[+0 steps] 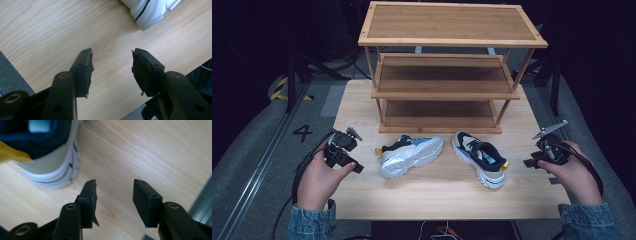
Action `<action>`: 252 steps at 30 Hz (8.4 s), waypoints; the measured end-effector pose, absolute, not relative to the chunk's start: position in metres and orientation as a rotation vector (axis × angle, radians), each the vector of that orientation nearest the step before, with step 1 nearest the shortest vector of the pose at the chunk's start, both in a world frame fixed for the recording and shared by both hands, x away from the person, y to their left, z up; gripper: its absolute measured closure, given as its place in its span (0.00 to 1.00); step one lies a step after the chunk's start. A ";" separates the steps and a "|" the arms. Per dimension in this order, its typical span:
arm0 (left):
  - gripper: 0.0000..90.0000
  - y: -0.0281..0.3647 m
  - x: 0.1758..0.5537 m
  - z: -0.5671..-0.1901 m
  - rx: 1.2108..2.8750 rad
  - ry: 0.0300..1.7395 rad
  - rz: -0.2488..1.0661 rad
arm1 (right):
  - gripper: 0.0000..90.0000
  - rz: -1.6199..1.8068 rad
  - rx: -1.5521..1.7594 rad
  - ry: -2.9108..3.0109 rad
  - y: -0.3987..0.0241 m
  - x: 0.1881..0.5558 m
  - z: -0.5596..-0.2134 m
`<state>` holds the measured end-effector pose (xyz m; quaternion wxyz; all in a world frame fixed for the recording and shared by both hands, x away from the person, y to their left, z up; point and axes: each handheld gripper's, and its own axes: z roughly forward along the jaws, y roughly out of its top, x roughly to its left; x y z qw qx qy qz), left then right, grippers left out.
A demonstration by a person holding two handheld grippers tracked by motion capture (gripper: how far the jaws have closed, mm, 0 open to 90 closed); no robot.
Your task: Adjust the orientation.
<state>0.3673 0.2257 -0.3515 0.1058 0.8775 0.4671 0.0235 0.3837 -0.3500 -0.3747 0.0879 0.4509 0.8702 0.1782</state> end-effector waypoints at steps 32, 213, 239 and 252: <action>1.00 0.177 0.387 -0.363 2.556 1.145 -0.003 | 0.68 0.570 1.331 2.561 -0.340 0.370 -0.379; 0.99 0.086 0.383 -0.389 2.801 0.871 -0.116 | 0.61 0.545 1.326 2.576 -0.337 0.359 -0.392; 0.44 0.054 0.360 -0.343 2.801 0.632 0.043 | 0.58 0.563 1.349 2.544 -0.348 0.346 -0.389; 0.41 0.031 0.389 -0.376 2.865 0.565 -0.079 | 0.53 0.578 1.343 2.554 -0.354 0.336 -0.396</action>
